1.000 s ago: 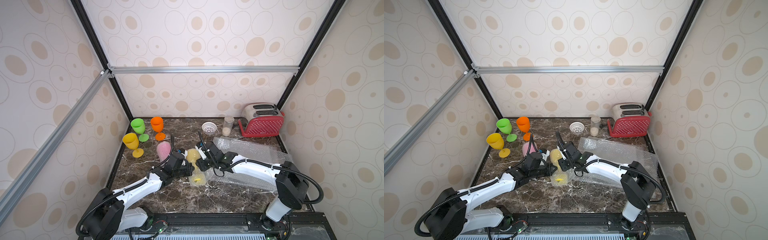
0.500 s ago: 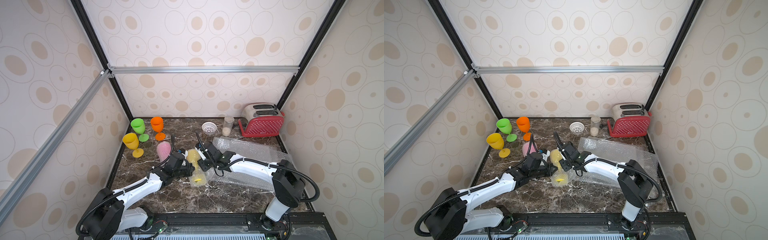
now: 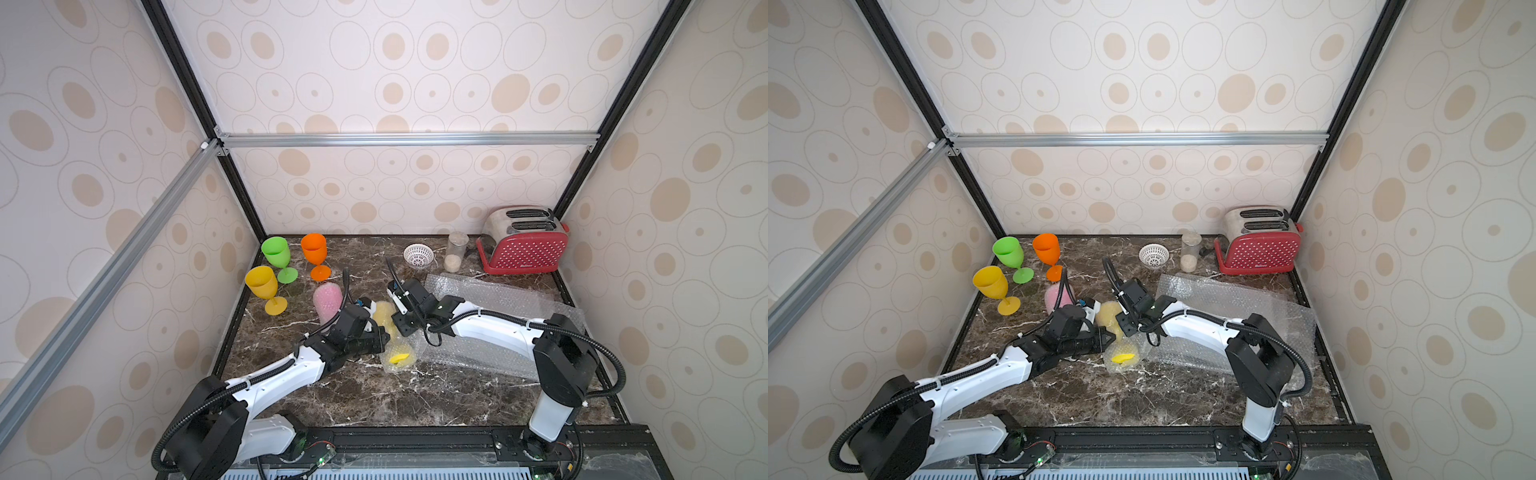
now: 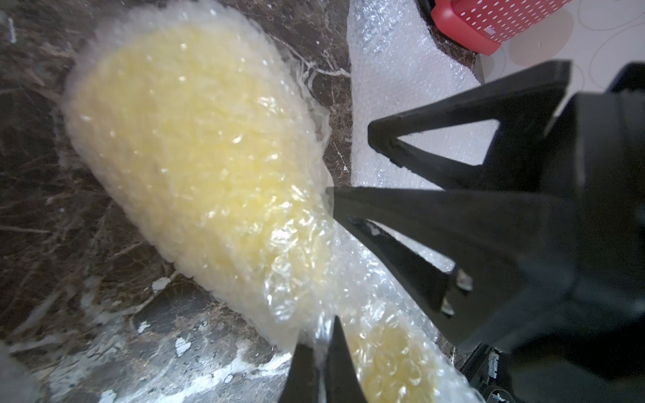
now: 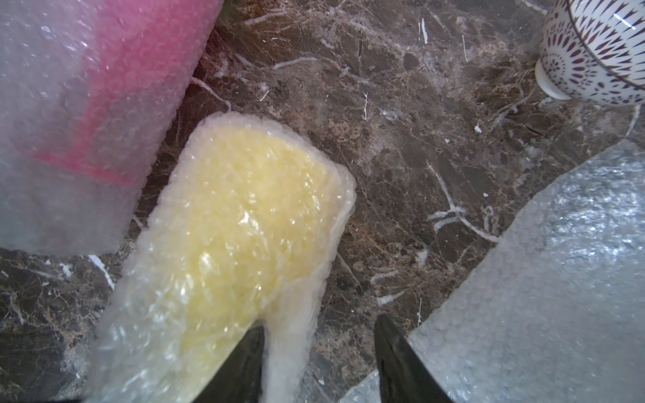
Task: Unpack wine glasses from bubble wrap
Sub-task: Unwrap the bubble wrap at the center of the board.
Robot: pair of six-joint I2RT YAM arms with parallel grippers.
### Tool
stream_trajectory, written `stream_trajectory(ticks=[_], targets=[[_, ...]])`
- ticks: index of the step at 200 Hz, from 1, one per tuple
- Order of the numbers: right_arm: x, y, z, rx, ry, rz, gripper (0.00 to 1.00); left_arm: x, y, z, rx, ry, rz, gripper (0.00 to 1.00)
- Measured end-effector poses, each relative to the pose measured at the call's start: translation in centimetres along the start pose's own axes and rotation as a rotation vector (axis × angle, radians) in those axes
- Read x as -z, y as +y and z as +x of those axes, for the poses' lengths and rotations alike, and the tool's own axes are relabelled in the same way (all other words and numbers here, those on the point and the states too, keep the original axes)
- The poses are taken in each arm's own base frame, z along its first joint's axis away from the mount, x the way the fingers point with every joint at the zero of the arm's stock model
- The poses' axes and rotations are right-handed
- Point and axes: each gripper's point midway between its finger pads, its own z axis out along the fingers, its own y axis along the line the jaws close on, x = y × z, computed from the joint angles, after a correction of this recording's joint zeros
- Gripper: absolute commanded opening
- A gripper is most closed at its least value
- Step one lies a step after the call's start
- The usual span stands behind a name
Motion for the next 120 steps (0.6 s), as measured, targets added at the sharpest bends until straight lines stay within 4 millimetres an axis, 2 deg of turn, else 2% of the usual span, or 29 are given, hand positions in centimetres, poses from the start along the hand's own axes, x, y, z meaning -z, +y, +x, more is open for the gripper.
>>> stream_trajectory(ticks=[120], targets=[[-0.5, -0.32, -0.22, -0.097, 0.004, -0.019, 0.49, -0.02, -0.06, 0.01, -0.003, -0.003, -0.001, 0.0]])
